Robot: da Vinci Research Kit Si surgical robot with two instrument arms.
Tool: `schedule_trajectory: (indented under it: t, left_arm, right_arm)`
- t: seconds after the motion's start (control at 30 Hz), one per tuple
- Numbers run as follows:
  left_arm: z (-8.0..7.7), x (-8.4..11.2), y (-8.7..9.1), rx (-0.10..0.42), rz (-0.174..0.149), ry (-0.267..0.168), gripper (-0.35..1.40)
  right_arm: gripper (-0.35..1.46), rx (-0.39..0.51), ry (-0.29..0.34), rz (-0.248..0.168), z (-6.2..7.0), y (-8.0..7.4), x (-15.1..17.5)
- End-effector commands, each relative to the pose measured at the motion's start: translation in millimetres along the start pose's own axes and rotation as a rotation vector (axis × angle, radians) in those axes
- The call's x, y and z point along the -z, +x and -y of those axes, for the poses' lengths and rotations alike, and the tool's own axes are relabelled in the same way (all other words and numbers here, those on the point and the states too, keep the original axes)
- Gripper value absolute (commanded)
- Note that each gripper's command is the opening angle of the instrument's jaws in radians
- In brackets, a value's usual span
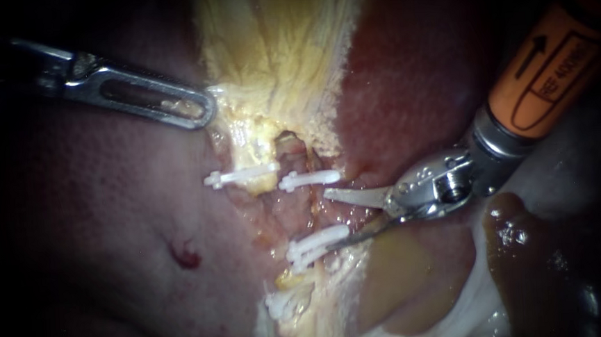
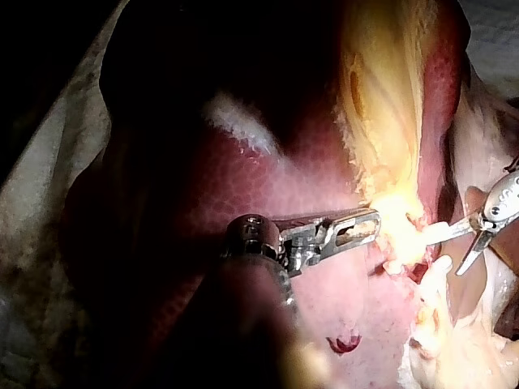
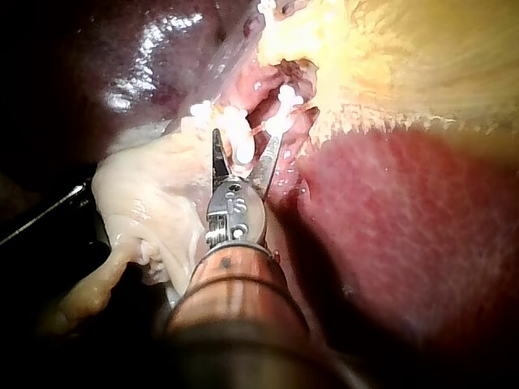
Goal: Go to the cutting position right tube
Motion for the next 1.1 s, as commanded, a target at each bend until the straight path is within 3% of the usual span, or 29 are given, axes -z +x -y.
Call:
schedule_trajectory:
  t: [0.03, 0.4, 0.8, 1.1]
  left_arm:
    - [0.1, 0.0, 0.0, 0.000, 0.000, -0.001, -0.35]
    - [0.1, 0.1, 0.0, 0.001, 0.000, -0.001, -0.35]
    - [0.2, 0.1, 0.1, 0.001, 0.001, -0.001, -0.35]
    - [0.2, 0.1, 0.1, 0.001, 0.001, -0.001, -0.35]
  right_arm:
    - [1.39, -0.001, 0.000, 0.000, -0.1, 0.0, -0.1]
    - [1.39, -0.010, -0.008, 0.010, -1.2, -0.5, -1.9]
    - [1.41, -0.019, 0.045, 0.016, -2.5, -0.8, -4.3]
    - [1.41, -0.073, 0.103, -0.064, -2.7, -0.7, -5.3]
